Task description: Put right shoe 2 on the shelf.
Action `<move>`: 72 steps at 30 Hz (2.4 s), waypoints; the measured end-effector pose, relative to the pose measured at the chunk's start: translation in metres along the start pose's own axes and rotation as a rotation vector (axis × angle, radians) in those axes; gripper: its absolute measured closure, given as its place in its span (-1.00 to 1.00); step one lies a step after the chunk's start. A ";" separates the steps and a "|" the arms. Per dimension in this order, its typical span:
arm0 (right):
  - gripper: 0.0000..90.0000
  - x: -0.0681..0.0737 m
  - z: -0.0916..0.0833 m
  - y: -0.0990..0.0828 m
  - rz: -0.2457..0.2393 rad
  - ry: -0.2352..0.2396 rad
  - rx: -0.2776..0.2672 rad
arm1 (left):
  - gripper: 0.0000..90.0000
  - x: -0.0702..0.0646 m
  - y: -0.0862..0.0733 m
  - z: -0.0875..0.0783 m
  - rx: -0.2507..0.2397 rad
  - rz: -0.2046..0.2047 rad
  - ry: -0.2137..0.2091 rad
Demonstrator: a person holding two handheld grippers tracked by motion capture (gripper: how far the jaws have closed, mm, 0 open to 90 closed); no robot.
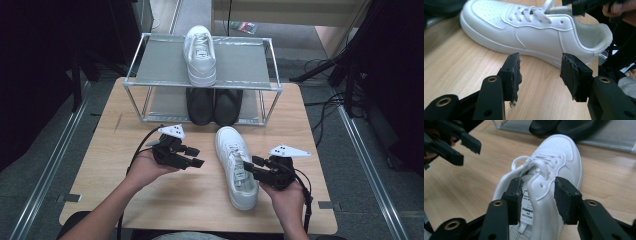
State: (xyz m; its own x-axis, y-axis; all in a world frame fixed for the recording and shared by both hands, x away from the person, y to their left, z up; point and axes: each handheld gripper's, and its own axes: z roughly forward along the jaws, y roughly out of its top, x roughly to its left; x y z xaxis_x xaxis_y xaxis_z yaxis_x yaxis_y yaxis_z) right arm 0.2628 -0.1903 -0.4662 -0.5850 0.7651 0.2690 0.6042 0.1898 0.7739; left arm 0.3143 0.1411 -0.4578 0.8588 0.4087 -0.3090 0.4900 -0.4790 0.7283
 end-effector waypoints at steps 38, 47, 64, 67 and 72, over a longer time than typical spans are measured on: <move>0.58 -0.016 0.029 -0.012 0.026 -0.091 0.010 | 0.00 0.019 0.002 -0.010 -0.055 -0.014 0.049; 0.83 -0.025 0.026 -0.008 0.015 -0.085 0.023 | 0.00 0.021 0.002 -0.013 -0.064 -0.019 0.054; 0.89 -0.033 0.020 0.016 0.013 0.029 0.091 | -0.10 0.027 -0.008 -0.025 -0.076 -0.043 0.080; 0.89 -0.037 0.016 0.026 -0.019 0.051 0.103 | -0.11 0.029 -0.013 -0.031 -0.075 -0.051 0.101; 0.89 -0.047 0.012 0.042 -0.068 0.096 0.125 | -0.12 0.030 -0.022 -0.039 -0.080 -0.064 0.124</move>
State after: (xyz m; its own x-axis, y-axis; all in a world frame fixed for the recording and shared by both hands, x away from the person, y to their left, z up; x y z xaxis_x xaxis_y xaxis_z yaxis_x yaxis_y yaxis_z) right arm 0.3225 -0.2113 -0.4531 -0.6722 0.6869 0.2763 0.6205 0.3190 0.7164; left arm 0.3237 0.1941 -0.4593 0.7989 0.5314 -0.2818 0.5250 -0.3875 0.7577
